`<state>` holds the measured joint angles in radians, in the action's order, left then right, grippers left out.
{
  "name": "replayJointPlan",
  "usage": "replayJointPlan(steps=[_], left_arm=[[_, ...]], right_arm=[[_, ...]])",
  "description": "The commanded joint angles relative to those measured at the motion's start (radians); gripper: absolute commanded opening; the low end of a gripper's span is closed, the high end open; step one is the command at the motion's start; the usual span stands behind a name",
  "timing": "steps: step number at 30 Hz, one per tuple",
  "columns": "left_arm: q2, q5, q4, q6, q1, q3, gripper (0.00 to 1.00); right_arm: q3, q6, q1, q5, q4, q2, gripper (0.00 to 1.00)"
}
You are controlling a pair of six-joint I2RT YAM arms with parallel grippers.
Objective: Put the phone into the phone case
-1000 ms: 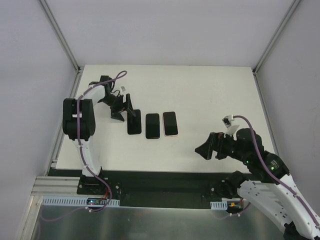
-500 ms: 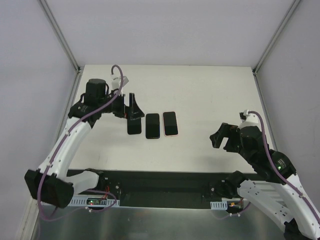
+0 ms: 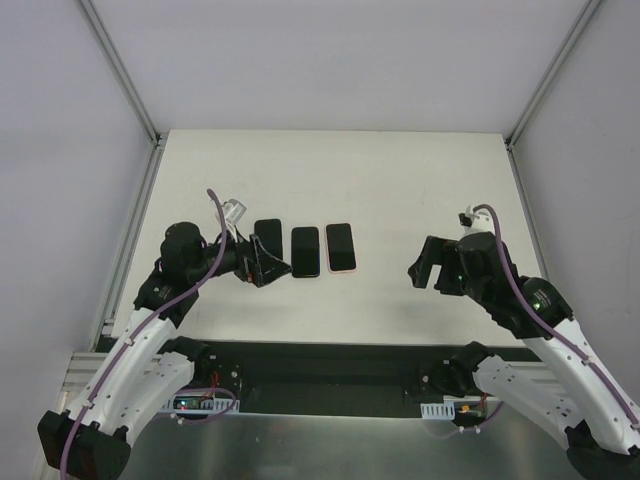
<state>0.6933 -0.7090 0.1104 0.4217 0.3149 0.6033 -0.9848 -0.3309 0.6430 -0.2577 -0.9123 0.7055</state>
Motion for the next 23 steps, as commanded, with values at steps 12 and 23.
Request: replayJointPlan(steps=[12, 23], left_arm=[[0.014, -0.058, -0.118, 0.023, 0.003, 0.036, 0.99], [0.015, -0.058, -0.117, 0.025, 0.003, 0.041, 0.99]], right_arm=[[0.058, -0.003, -0.002, 0.026, 0.096, -0.112, 0.96], [0.06, 0.006, -0.002, 0.052, 0.139, -0.147, 0.96]])
